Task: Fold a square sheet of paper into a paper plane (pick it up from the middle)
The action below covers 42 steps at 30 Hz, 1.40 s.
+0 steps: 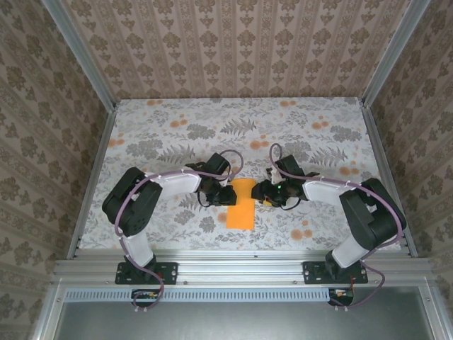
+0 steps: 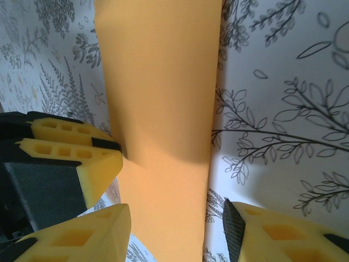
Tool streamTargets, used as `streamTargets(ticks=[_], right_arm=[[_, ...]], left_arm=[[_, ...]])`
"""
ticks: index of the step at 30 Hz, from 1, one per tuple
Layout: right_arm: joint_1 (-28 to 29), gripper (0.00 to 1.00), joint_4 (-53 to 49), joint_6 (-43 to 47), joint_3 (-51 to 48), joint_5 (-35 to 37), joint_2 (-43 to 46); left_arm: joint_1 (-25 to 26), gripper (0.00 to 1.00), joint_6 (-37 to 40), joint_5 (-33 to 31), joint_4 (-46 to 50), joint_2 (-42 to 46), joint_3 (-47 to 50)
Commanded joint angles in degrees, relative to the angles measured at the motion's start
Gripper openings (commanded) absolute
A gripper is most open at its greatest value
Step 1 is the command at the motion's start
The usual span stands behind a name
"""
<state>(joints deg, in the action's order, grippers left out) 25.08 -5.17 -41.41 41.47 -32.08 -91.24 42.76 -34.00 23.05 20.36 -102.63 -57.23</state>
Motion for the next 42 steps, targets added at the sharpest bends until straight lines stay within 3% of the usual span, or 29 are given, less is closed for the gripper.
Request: streamTargets(ticks=[1, 12, 20, 31, 42], right_arm=[[0.92, 0.51, 0.89, -1.98, 1.74, 0.93, -1.78], [3.63, 0.48, 0.24, -2.29, 4.61, 2.13, -5.30], [4.10, 0.47, 1.56, -3.42, 2.72, 0.41, -0.51], [3.72, 0.50, -6.80, -0.07, 5.28, 11.85, -1.36], [3.75, 0.50, -3.13, 1.75, 7.80, 11.67, -5.50]], left_arm=[[0.39, 0.20, 1.83, -2.39, 1.75, -2.13, 0.78], [0.48, 0.19, 2.42, -2.44, 1.09, -3.08, 2.56], [0.39, 0.19, 2.45, -2.14, 0.70, -3.10, 2.89], [0.17, 0.19, 2.62, -1.94, 0.32, -3.36, 3.47], [0.06, 0.18, 3.24, -1.44, -0.02, -4.61, 3.59]])
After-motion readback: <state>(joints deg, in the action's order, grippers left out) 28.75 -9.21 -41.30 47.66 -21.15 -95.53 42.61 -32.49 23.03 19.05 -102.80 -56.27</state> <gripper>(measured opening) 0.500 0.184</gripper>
